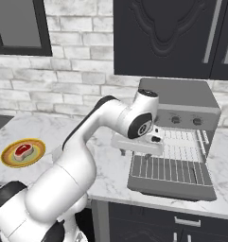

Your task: Open the toaster oven door. Place the bread on the top rack in the toaster oven and place the steak on the bottom rack.

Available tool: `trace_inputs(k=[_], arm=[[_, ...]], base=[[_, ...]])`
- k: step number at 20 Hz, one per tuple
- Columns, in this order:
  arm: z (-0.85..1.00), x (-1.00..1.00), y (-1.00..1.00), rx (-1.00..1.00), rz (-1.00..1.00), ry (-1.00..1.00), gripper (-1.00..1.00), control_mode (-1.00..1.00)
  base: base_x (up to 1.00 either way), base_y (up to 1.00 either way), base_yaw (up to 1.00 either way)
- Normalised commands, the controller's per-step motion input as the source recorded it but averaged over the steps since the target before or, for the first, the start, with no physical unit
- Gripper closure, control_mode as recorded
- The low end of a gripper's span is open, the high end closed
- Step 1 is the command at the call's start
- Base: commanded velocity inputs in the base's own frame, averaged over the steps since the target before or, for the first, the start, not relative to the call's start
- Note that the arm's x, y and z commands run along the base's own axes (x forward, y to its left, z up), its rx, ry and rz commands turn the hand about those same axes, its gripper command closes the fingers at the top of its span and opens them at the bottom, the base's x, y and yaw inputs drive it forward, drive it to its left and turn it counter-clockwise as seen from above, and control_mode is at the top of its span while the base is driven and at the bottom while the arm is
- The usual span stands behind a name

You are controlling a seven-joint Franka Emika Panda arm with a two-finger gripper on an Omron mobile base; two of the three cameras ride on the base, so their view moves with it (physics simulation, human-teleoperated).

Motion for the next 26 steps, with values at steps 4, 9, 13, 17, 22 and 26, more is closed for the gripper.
trace_inputs(k=[4, 9, 13, 17, 22, 26], arm=[[0.01, -0.08, 0.83, -0.11, -0.03, 0.00, -1.00, -1.00], [0.00, -0.01, 0.83, -0.13, -0.04, 0.00, -1.00, -1.00], [0.01, 0.00, 0.83, -0.10, -0.07, 0.00, -1.00, -1.00], [0.04, 0.01, 0.82, -0.05, -0.10, 0.00, -1.00, -1.00], [0.04, 0.04, 0.77, 0.00, -0.07, 0.00, -1.00, -1.00], [0.02, 0.05, 0.73, 0.00, -0.05, 0.00, -1.00, -1.00]], base=[[0.00, 0.00, 0.00], [0.00, 0.00, 0.00], [0.00, 0.00, 0.00], [0.00, 0.00, 0.00], [0.00, 0.00, 0.00], [0.00, 0.00, 0.00]])
